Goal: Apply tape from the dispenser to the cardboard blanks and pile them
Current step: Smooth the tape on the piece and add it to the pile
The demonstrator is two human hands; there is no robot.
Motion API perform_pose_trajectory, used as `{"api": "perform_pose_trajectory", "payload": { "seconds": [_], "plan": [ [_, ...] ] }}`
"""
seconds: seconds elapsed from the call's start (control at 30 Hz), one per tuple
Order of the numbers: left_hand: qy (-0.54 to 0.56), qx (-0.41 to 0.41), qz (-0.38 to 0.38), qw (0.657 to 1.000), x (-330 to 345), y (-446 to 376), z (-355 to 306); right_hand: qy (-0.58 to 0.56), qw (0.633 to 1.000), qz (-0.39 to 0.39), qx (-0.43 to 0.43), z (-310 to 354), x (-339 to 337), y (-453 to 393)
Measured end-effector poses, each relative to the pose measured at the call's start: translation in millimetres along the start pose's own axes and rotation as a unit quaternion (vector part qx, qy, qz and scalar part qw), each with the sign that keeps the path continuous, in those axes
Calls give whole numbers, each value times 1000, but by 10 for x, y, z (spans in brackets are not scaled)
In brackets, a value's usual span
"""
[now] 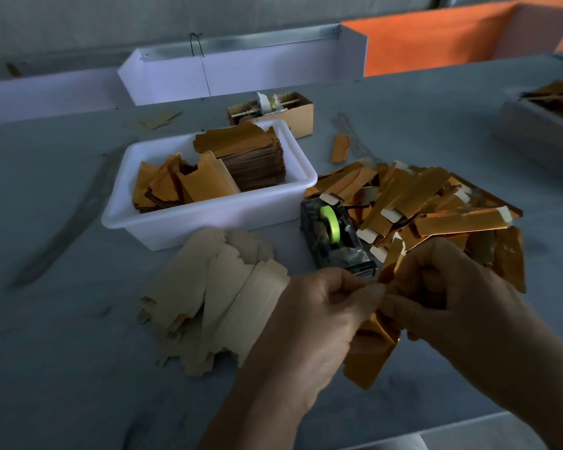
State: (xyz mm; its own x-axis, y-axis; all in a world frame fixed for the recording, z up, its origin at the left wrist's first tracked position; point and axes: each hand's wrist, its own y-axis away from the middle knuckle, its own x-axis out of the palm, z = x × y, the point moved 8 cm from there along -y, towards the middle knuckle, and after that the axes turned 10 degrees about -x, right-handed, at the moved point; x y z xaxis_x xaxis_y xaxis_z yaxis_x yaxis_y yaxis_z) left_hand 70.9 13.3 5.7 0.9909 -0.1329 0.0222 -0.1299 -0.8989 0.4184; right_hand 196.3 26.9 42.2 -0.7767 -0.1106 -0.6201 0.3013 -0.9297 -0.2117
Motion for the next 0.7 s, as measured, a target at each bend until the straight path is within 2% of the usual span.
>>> {"api": "perform_pose_trajectory", "payload": {
  "seconds": [0.3, 0.43, 0.6, 0.63, 0.7],
  "plan": [
    [-17, 30, -62, 997, -19, 24, 29, 68, 997, -5, 21, -9, -8, 15],
    [-81, 104, -154, 979, -14, 100, -54, 136, 990, -21, 20, 41, -53, -8],
    [-88, 156, -210, 961, -105, 198, -156, 220, 974, -48, 27, -10, -142, -24],
    [-90, 161, -216, 959, -136, 213, -188, 214, 975, -57, 29, -60, -170, 0],
    [-106, 176, -227, 952, -153, 233, -247, 79, 994, -62, 50, -190, -162, 42]
  ]
}}
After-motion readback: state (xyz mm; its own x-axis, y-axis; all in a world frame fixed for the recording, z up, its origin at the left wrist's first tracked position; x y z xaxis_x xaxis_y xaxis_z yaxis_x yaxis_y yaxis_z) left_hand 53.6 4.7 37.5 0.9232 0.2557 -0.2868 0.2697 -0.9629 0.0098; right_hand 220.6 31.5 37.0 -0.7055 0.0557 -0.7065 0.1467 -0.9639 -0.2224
